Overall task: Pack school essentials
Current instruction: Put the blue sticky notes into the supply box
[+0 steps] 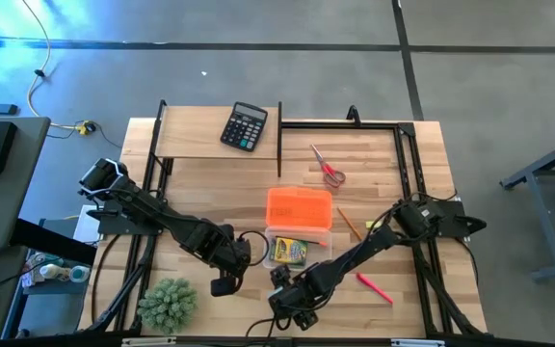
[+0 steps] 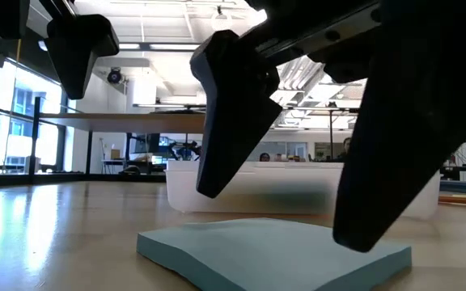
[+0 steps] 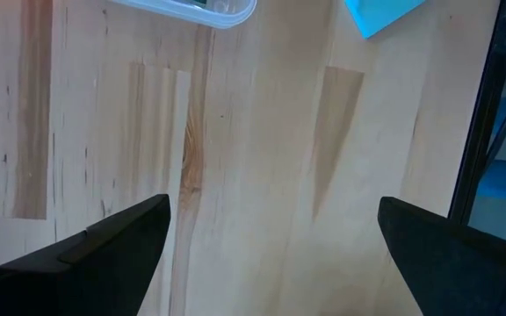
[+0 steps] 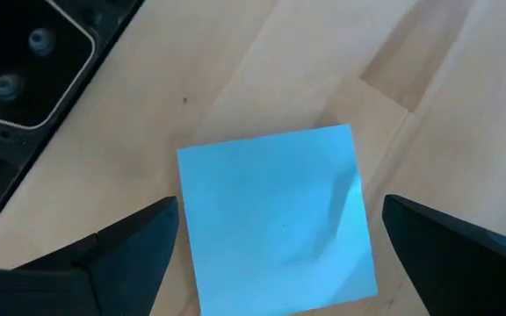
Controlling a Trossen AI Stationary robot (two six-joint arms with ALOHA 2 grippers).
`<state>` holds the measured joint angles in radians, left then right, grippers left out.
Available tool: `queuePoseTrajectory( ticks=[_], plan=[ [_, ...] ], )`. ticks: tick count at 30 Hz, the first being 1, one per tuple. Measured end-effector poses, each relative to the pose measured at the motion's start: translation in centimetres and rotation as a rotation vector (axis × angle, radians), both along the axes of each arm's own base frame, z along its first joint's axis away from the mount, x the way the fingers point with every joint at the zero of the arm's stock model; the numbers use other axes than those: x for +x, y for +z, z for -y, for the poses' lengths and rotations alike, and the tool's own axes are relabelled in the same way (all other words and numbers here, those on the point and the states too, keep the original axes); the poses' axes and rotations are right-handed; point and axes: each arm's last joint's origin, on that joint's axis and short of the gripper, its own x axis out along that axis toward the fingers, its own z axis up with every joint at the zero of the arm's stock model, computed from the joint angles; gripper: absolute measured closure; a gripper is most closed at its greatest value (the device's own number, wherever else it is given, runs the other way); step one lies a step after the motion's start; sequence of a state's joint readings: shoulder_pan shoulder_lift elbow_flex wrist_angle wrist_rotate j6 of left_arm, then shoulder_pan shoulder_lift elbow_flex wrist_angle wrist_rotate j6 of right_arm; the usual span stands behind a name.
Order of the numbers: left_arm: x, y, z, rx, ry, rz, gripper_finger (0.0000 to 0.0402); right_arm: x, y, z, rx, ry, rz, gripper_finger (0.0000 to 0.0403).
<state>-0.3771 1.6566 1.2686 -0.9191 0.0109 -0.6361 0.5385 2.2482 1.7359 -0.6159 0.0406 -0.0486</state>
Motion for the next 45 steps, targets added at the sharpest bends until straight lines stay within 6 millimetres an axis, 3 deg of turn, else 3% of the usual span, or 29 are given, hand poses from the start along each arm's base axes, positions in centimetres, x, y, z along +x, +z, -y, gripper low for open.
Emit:
queuePoseTrajectory(
  ticks=[14, 19, 30, 45],
  plan=[
    [0.0, 0.0, 0.0, -0.001, 0.000, 0.002, 0.0007, 0.3, -2.3, 0.0, 0.005, 0.012, -0.065, 0.0015],
    [0.0, 0.0, 0.0, 0.000, -0.003, 0.003, 0.0007, 0.3, -2.5, 0.1, 0.019, -0.028, -0.086, 0.0021],
    [0.0, 0.0, 0.0, 0.003, -0.025, 0.001, 0.0007, -0.2, -2.6, -0.4, 0.033, -0.093, -0.110, 0.0074],
    [-0.3, -0.1, -0.1, 0.018, -0.048, -0.024, 0.0007, -0.6, -2.1, -1.5, 0.084, -0.286, -0.078, 0.0078]
  ],
)
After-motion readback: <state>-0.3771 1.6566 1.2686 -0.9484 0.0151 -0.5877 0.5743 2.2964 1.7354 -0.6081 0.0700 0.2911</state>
